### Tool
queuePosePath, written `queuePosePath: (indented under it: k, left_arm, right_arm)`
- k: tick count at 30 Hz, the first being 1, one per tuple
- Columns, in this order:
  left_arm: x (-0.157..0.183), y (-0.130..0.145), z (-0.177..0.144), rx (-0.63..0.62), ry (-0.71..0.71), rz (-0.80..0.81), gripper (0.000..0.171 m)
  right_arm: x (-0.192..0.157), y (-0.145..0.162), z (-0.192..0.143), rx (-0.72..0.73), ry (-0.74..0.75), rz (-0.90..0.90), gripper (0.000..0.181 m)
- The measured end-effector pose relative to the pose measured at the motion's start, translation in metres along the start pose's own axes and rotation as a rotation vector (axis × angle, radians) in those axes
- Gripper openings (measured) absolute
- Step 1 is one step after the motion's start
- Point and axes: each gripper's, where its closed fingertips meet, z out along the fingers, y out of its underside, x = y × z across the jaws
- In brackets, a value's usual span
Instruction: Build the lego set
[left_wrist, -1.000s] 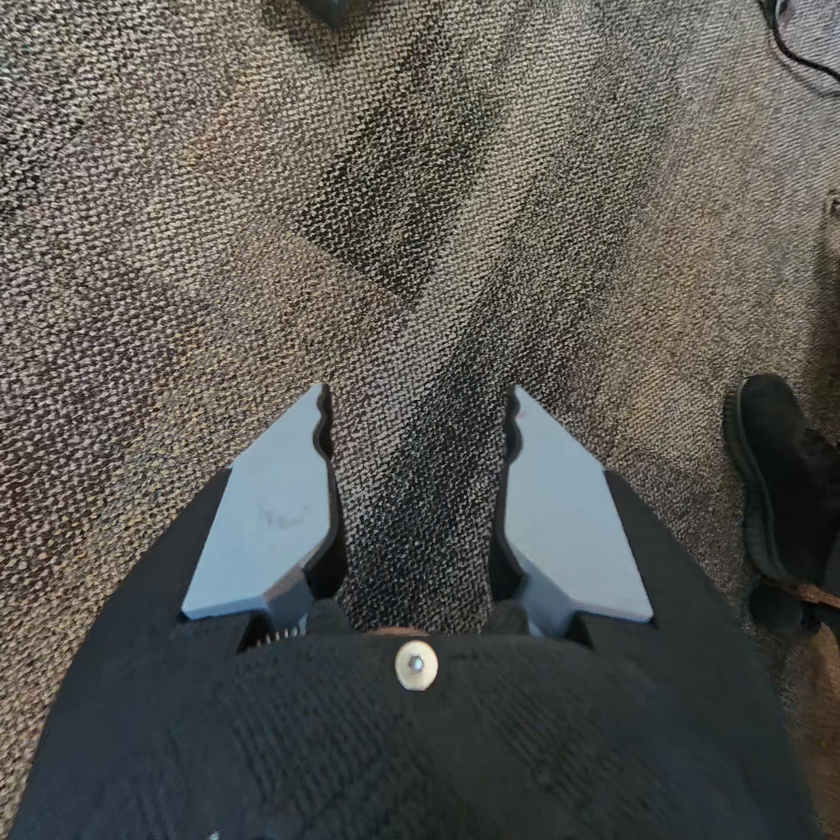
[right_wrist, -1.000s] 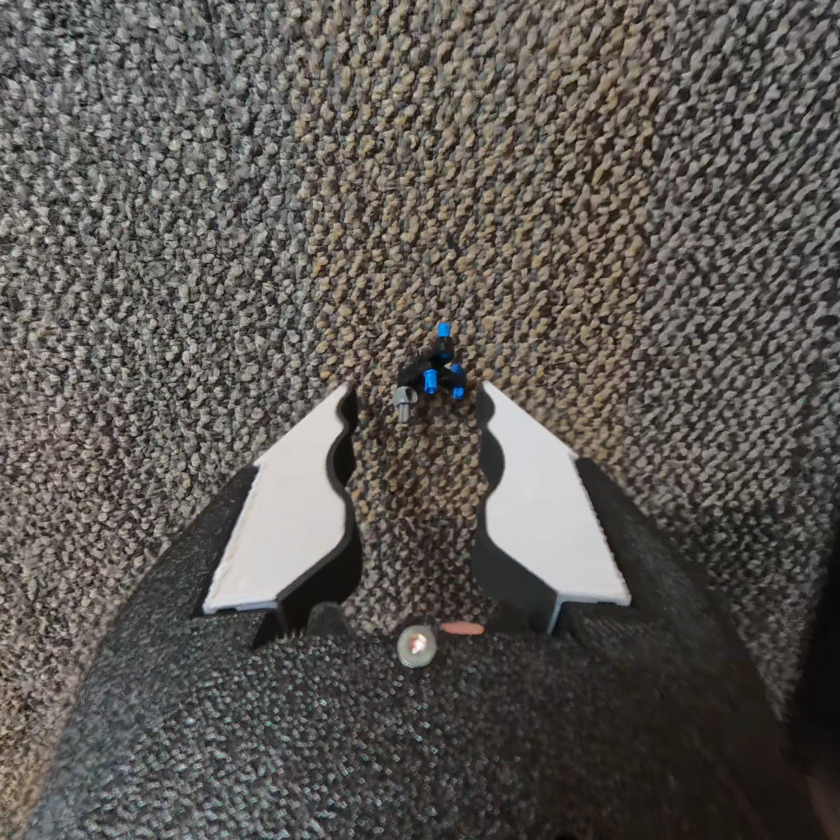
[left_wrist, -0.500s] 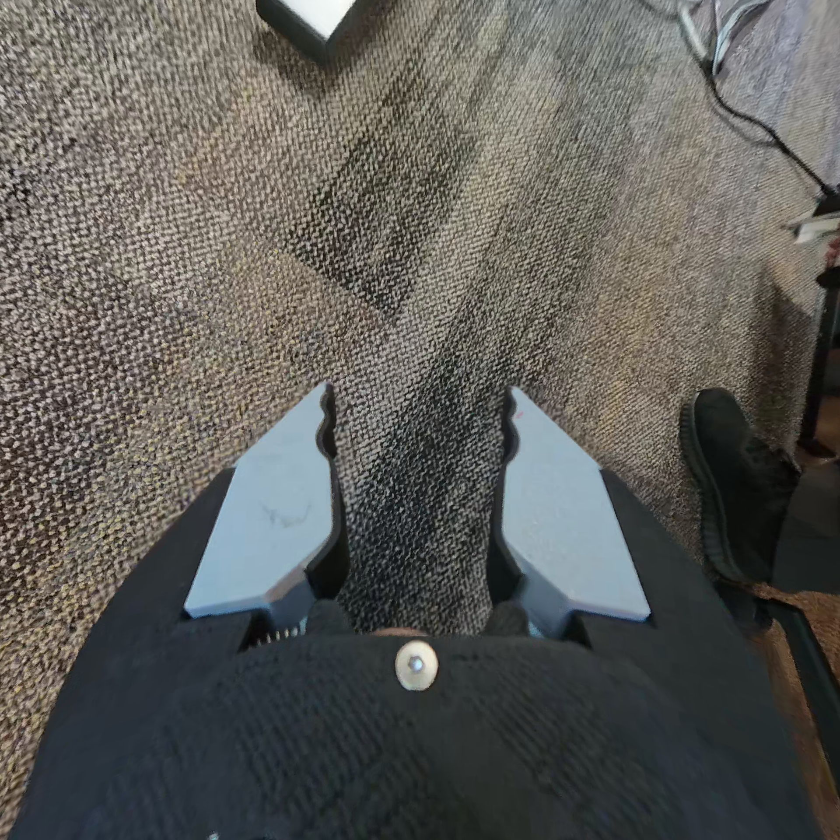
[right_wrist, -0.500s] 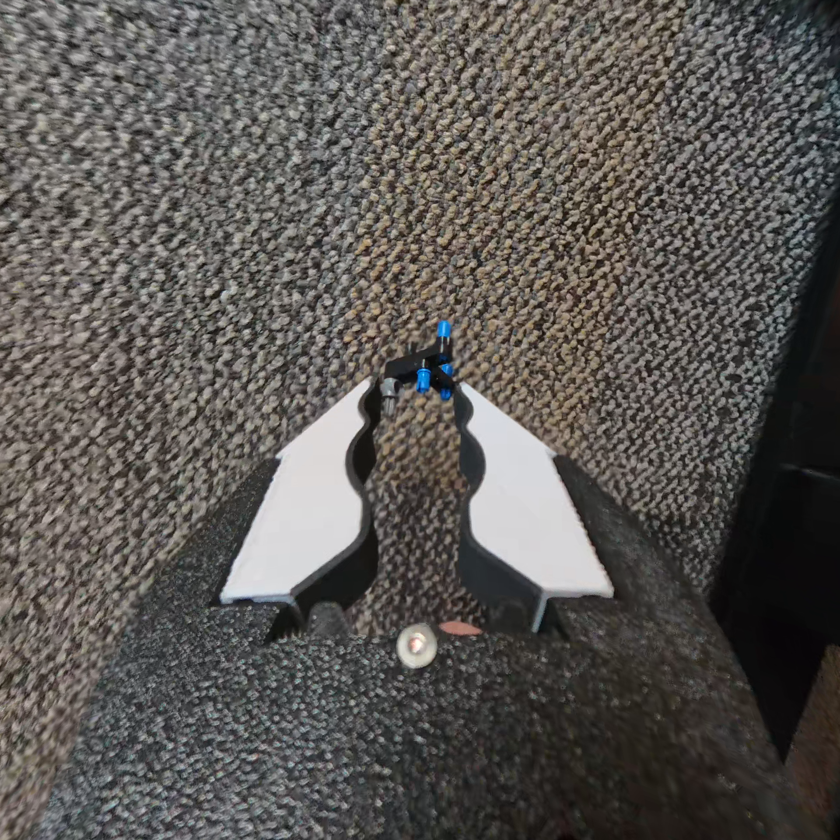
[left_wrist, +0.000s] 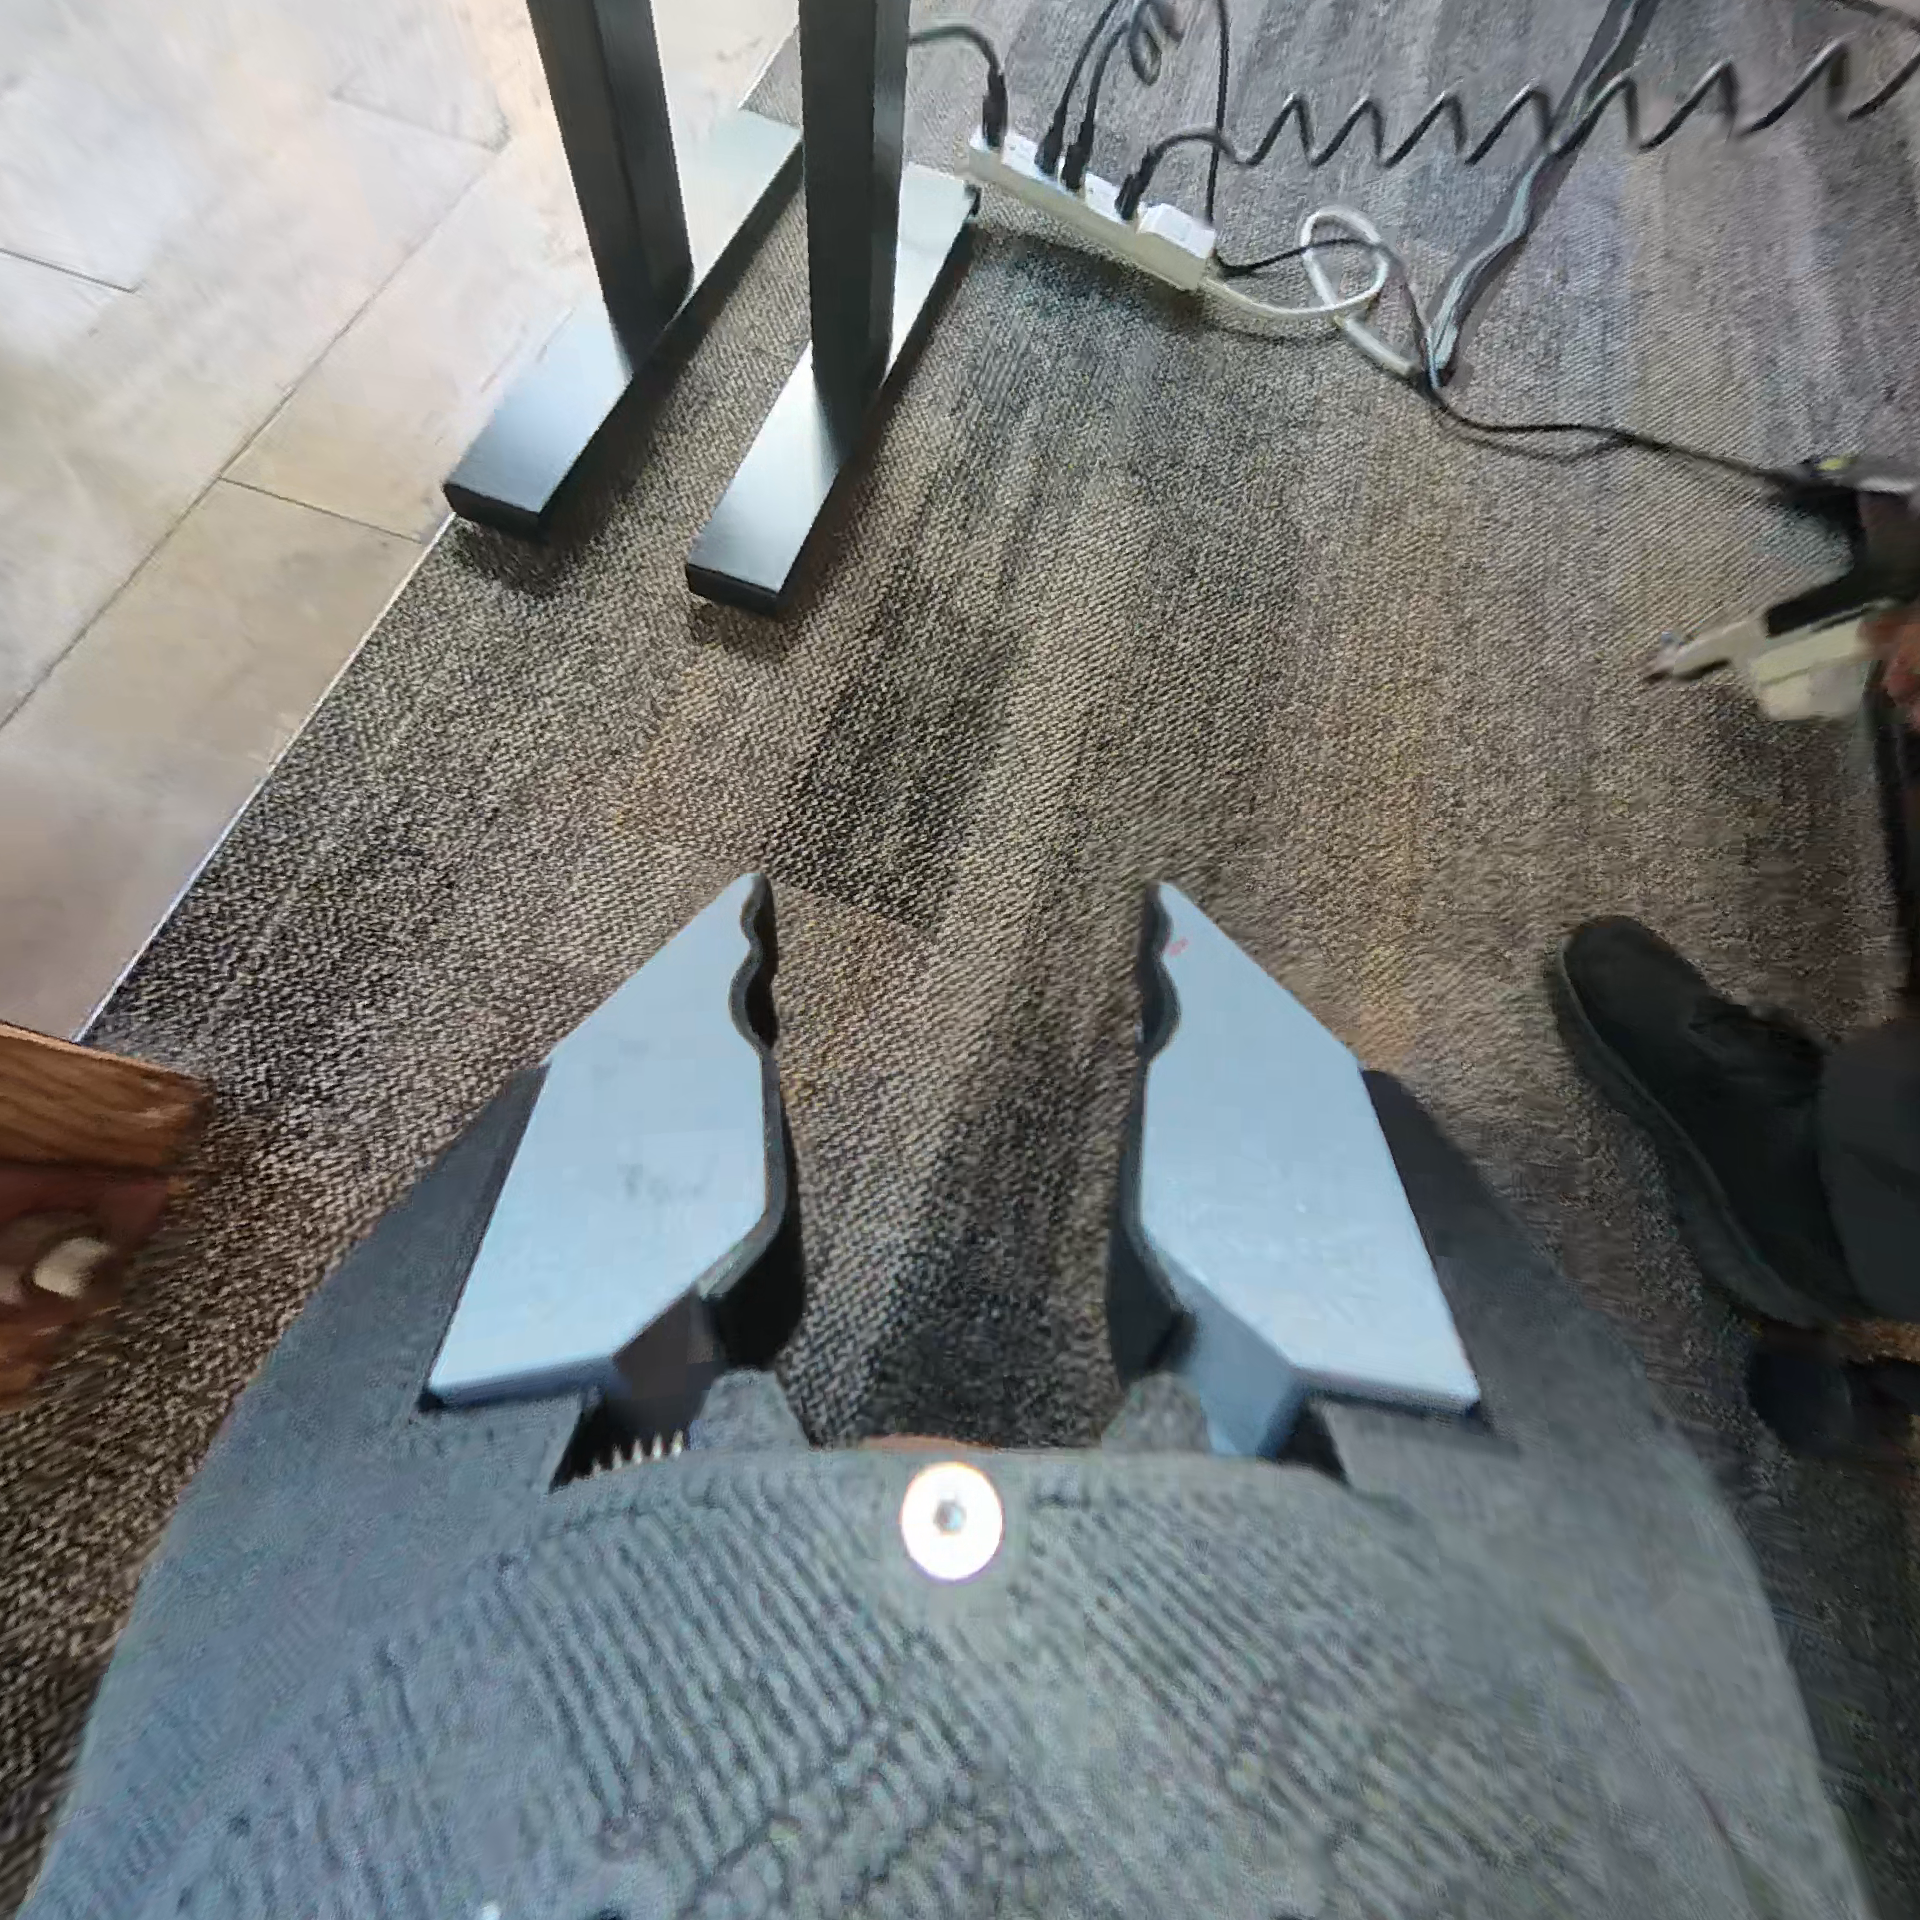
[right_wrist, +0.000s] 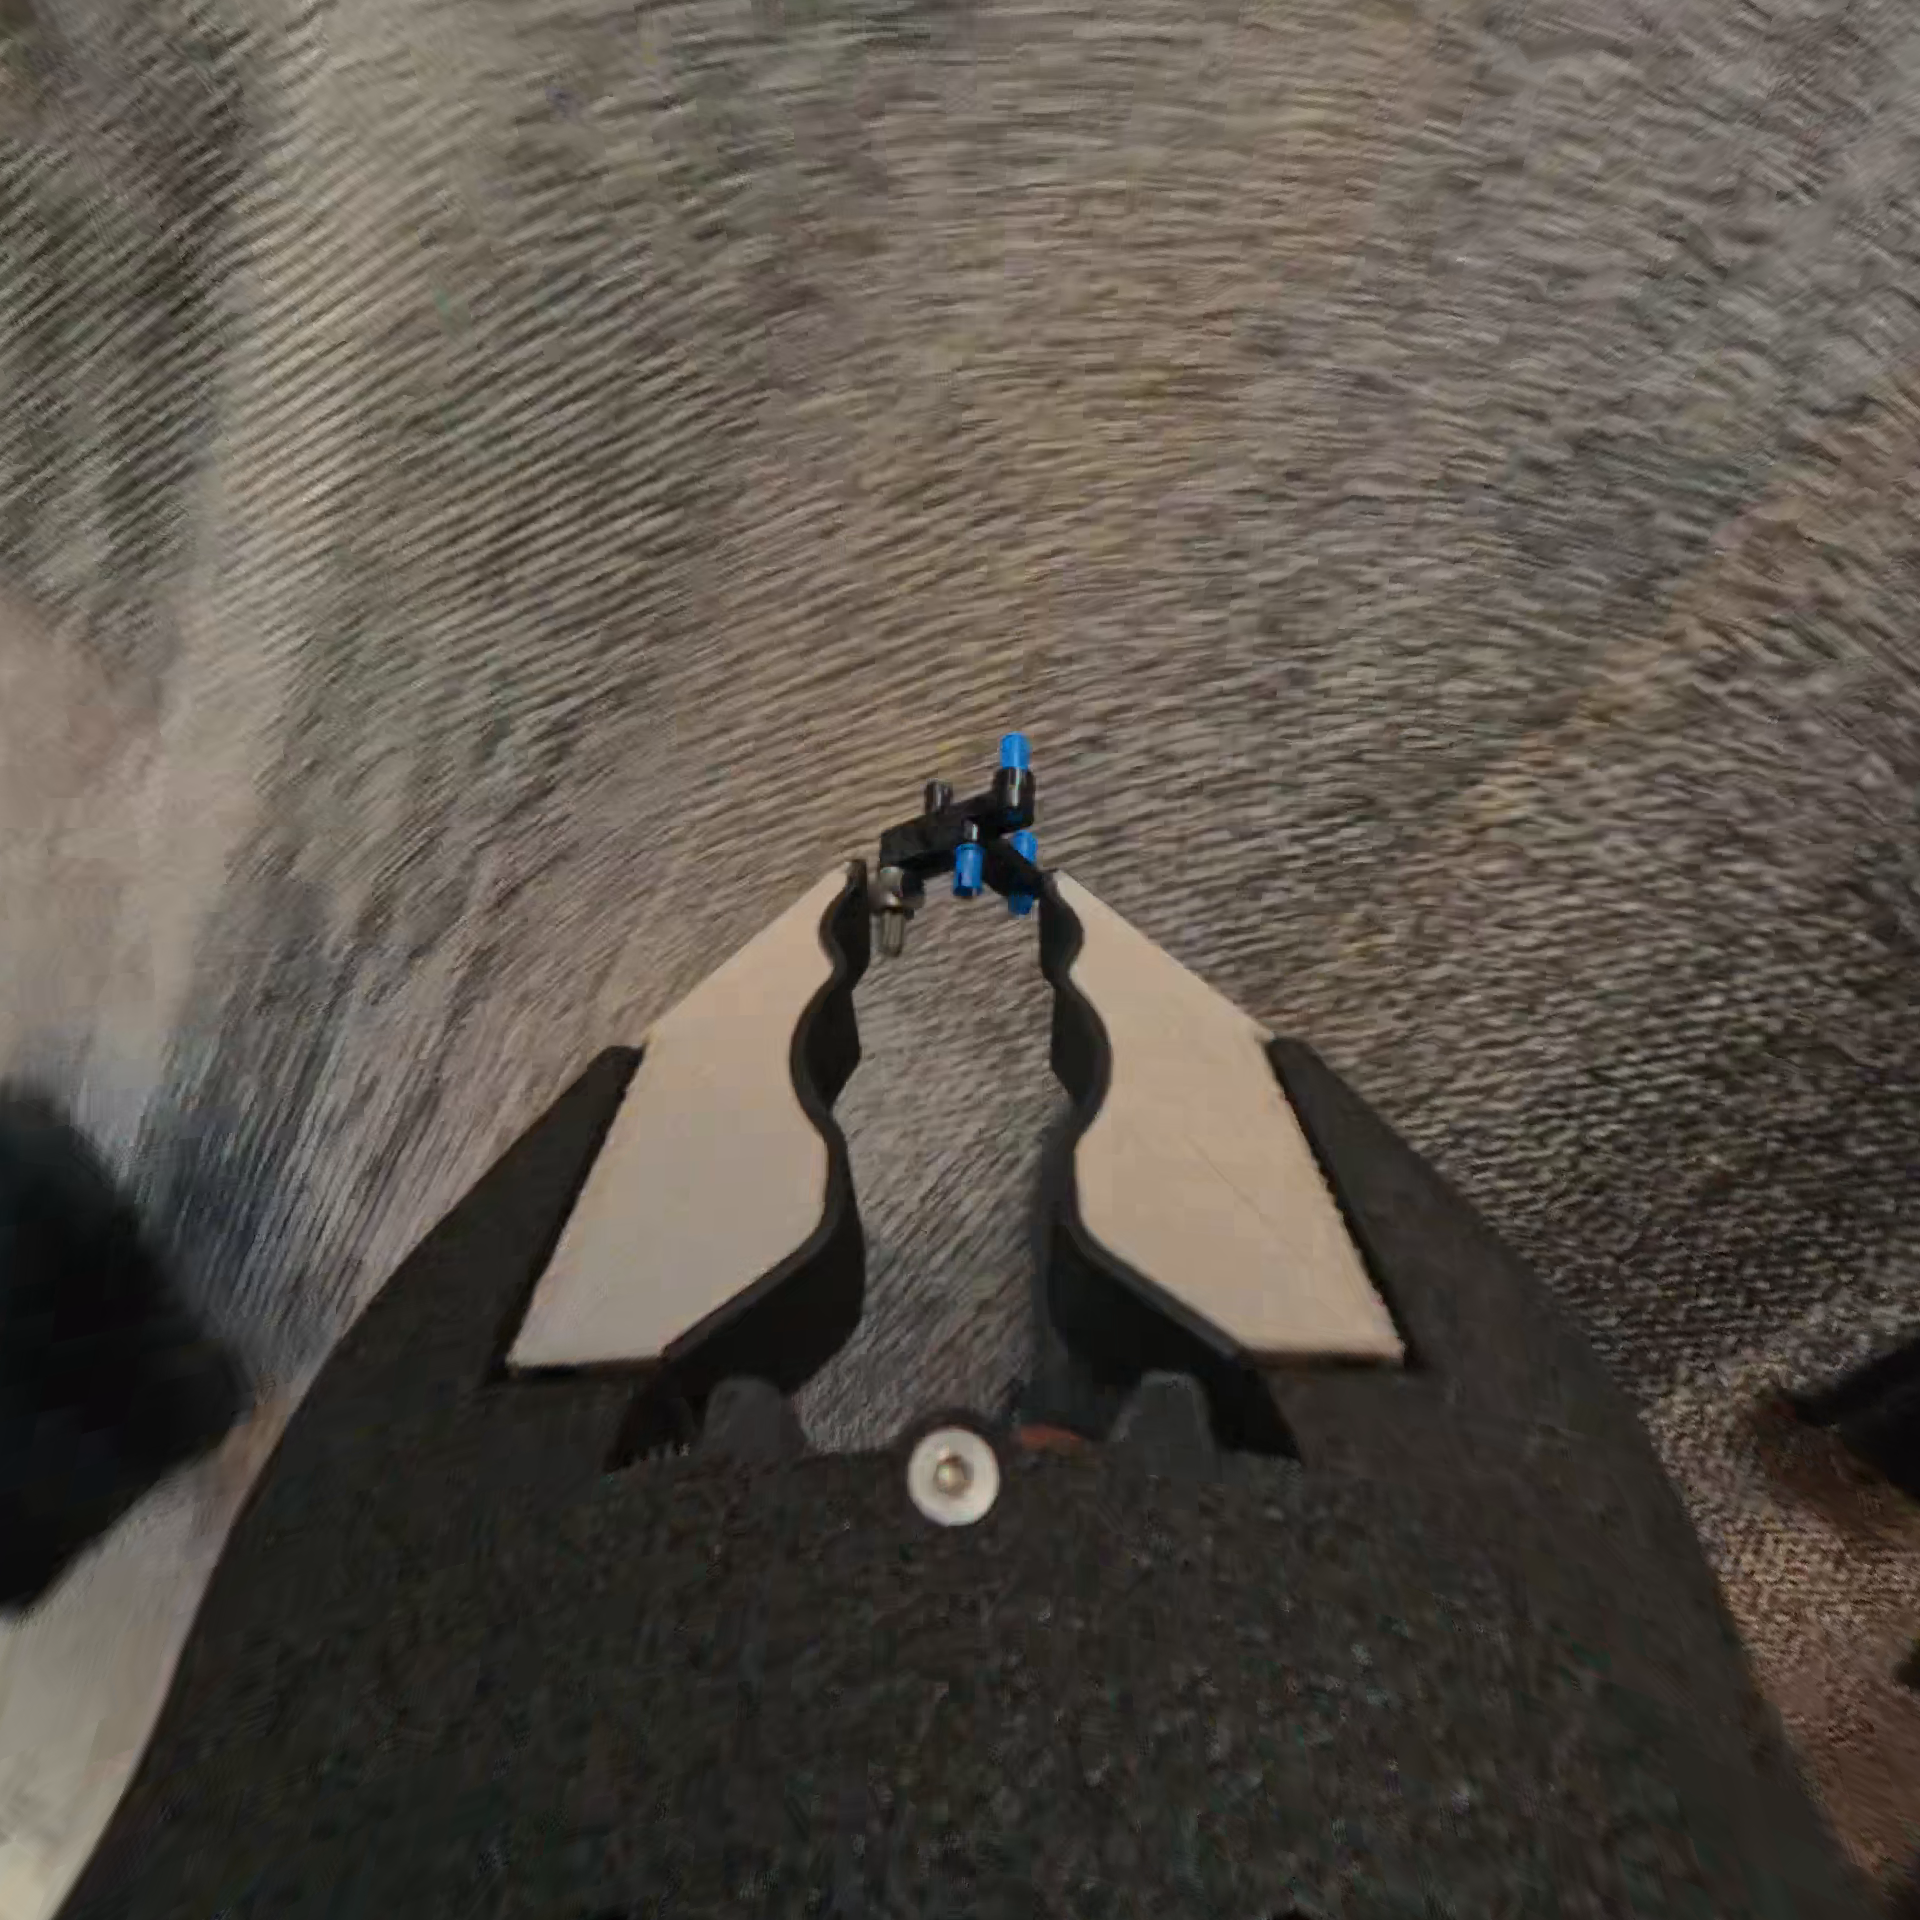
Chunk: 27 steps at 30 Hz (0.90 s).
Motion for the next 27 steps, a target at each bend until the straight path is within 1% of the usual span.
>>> queuePosePath:
  k: [2, 3, 5, 6, 8, 9, 11, 13, 15, 18, 20, 21, 23, 25, 27]
  left_arm:
    - [0.021, -0.019, -0.023, 0.015, 0.017, -0.030, 0.067]
    - [0.031, -0.027, -0.035, 0.015, 0.010, -0.036, 0.065]
    - [0.061, -0.045, -0.061, 0.033, 0.035, -0.081, 0.060]
    - [0.081, -0.052, -0.074, 0.032, 0.066, -0.094, 0.060]
    - [0.120, -0.062, -0.100, 0.025, 0.089, -0.053, 0.060]
    - [0.140, -0.065, -0.113, 0.024, 0.099, -0.013, 0.061]
    - [0.178, -0.067, -0.135, 0.001, 0.111, 0.060, 0.065]
    - [0.211, -0.067, -0.155, -0.022, 0.108, 0.079, 0.066]
    - [0.248, -0.068, -0.173, -0.030, 0.130, 0.045, 0.066]
    - [0.300, -0.068, -0.196, -0.022, 0.163, 0.004, 0.066]
    - [0.332, -0.066, -0.211, 0.006, 0.196, -0.018, 0.065]
    - [0.346, -0.066, -0.219, 0.035, 0.211, -0.034, 0.063]
    - [0.370, -0.060, -0.233, 0.078, 0.252, -0.074, 0.061]
    - [0.387, -0.053, -0.244, 0.076, 0.291, -0.083, 0.061]
    - [0.393, -0.054, -0.253, 0.054, 0.307, -0.066, 0.063]
  right_arm:
    - [-0.080, 0.015, -0.040, 0.010, -0.109, -0.136, 0.032]
    - [-0.119, 0.018, -0.065, 0.036, -0.180, -0.194, 0.032]
    - [-0.197, 0.027, -0.124, 0.089, -0.369, -0.248, 0.031]
    - [-0.228, 0.035, -0.154, 0.090, -0.441, -0.284, 0.032]
    - [-0.277, 0.046, -0.220, 0.139, -0.576, -0.362, 0.031]
    - [-0.296, 0.054, -0.255, 0.152, -0.650, -0.403, 0.031]
    - [-0.321, 0.067, -0.321, 0.194, -0.770, -0.486, 0.031]
    - [-0.330, 0.082, -0.382, 0.241, -0.855, -0.559, 0.032]
    - [-0.325, 0.100, -0.435, 0.280, -0.903, -0.642, 0.033]
    - [-0.304, 0.124, -0.503, 0.368, -0.921, -0.795, 0.032]
    - [-0.281, 0.131, -0.535, 0.432, -0.910, -0.847, 0.032]
    - [-0.271, 0.136, -0.548, 0.447, -0.919, -0.863, 0.032]
    - [-0.253, 0.139, -0.559, 0.470, -0.906, -0.872, 0.032]
    - [-0.240, 0.140, -0.559, 0.490, -0.868, -0.867, 0.032]
    - [-0.235, 0.138, -0.558, 0.504, -0.857, -0.846, 0.032]
